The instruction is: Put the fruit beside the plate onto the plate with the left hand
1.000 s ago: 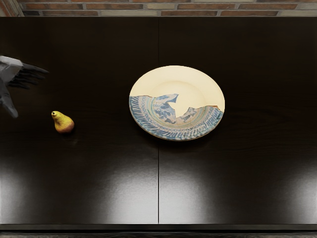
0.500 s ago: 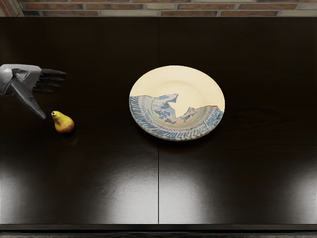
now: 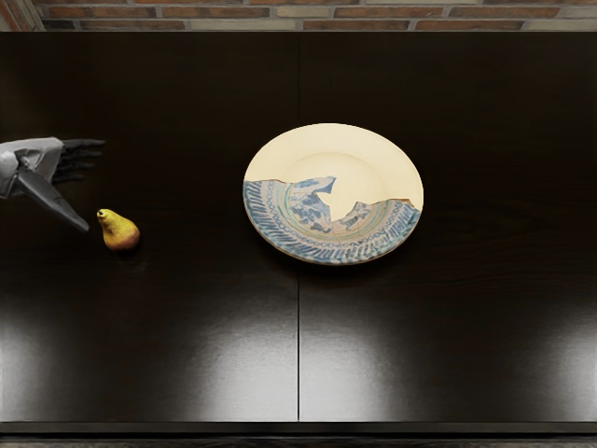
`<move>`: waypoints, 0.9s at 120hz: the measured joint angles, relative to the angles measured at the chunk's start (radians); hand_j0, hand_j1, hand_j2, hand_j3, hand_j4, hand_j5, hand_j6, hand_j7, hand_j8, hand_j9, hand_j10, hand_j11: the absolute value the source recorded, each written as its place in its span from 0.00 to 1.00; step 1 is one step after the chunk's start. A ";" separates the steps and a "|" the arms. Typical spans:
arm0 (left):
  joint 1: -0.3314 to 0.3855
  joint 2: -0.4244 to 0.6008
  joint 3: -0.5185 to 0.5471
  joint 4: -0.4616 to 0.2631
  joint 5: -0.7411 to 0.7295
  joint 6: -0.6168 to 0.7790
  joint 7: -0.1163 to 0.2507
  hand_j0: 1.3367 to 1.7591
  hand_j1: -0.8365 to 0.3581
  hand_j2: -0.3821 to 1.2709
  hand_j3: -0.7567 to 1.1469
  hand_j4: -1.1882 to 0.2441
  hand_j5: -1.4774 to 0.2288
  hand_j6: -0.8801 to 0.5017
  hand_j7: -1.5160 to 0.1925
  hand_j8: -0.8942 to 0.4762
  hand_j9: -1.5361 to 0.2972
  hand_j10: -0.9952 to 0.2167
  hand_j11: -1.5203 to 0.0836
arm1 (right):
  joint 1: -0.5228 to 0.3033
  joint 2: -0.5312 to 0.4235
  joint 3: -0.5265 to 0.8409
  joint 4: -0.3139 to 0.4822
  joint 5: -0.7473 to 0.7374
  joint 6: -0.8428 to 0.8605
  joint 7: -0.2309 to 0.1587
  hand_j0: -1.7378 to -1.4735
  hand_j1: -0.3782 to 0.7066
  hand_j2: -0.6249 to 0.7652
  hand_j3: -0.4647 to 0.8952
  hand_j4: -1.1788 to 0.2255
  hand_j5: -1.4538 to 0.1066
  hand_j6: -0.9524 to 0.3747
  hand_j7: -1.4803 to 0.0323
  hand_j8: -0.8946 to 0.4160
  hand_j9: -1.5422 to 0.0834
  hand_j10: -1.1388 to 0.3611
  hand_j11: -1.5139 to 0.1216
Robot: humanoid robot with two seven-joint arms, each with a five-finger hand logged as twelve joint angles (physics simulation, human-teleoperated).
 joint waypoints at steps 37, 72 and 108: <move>0.053 -0.019 -0.022 -0.038 0.004 0.009 -0.007 0.76 0.99 0.23 0.40 0.83 0.86 0.63 0.88 0.65 0.84 0.82 0.94 | 0.000 0.000 0.000 0.000 0.000 0.000 0.000 0.30 0.04 0.45 0.34 0.83 0.92 0.71 0.97 0.68 0.94 0.75 0.92; 0.080 -0.028 -0.050 -0.044 0.003 0.009 -0.008 0.76 0.99 0.23 0.40 0.83 0.86 0.63 0.88 0.65 0.83 0.82 0.94 | 0.000 0.000 0.000 0.000 0.000 0.000 0.000 0.30 0.04 0.45 0.34 0.83 0.92 0.71 0.97 0.68 0.94 0.75 0.92; 0.110 -0.028 -0.057 -0.044 0.008 0.131 -0.111 0.76 0.99 0.23 0.40 0.83 0.86 0.63 0.88 0.65 0.84 0.82 0.94 | 0.000 0.000 0.000 0.000 0.000 0.000 0.000 0.30 0.04 0.45 0.34 0.83 0.92 0.71 0.97 0.68 0.94 0.75 0.92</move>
